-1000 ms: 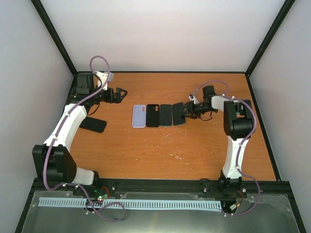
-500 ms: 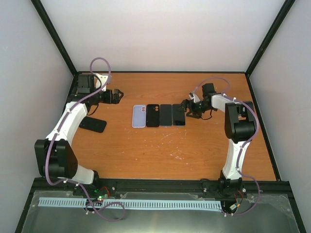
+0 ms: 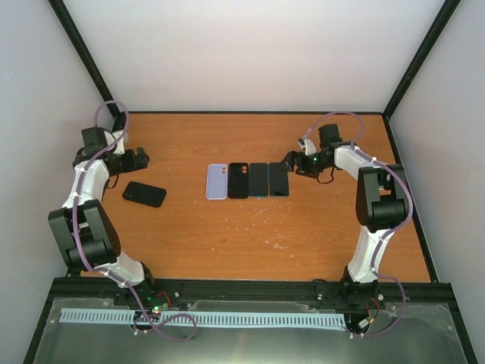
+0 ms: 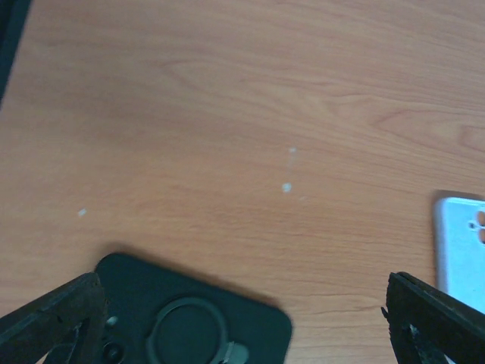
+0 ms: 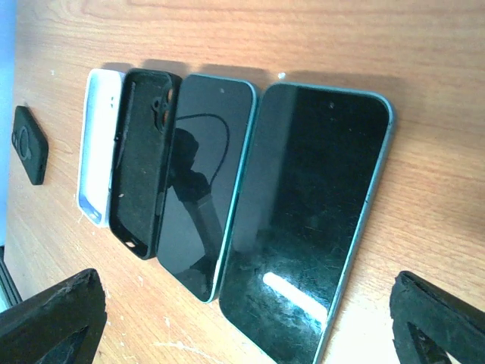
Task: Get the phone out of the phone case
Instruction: Place the phone at the center of the board, then pick up the phone at the center of the board.
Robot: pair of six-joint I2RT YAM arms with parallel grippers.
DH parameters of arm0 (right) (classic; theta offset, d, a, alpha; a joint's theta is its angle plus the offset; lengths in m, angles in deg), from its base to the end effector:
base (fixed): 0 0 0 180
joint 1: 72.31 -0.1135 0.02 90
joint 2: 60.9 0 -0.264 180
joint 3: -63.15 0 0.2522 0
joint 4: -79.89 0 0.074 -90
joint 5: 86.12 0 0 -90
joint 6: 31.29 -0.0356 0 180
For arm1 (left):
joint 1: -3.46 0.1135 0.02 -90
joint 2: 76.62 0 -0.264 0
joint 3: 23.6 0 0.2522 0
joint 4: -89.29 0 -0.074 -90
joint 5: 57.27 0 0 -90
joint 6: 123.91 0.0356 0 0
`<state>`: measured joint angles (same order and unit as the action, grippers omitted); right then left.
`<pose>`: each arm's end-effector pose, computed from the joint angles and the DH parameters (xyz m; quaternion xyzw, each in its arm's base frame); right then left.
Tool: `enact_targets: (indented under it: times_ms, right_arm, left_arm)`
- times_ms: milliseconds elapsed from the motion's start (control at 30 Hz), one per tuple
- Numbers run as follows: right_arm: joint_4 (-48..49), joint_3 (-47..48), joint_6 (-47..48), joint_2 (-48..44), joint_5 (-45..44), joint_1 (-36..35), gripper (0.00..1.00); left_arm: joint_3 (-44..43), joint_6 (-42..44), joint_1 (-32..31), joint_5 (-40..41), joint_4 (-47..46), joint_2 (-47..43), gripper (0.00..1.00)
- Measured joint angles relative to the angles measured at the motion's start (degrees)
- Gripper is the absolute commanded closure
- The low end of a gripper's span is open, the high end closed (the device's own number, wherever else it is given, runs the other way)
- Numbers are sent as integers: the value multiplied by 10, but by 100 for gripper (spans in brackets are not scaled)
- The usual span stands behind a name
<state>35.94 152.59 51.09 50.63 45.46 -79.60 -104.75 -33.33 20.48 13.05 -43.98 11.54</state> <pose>0.3853 0.0731 0.1723 -0.0710 0.9147 0.3695 0.1474 0.3147 0.0838 0.2599 -0.0812 0.9344 -0.1136 0.3278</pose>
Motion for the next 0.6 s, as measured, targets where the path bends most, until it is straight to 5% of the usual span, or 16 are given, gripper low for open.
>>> enact_targets:
  times_ms: [233, 600]
  right_arm:
    - [4, 0, 10, -30, -4, 0, 0]
    - [4, 0, 15, -43, -4, 0, 0]
  left_arm:
    - [16, 3, 71, 23, 22, 39, 0]
    - [53, 0, 77, 47, 46, 116, 0]
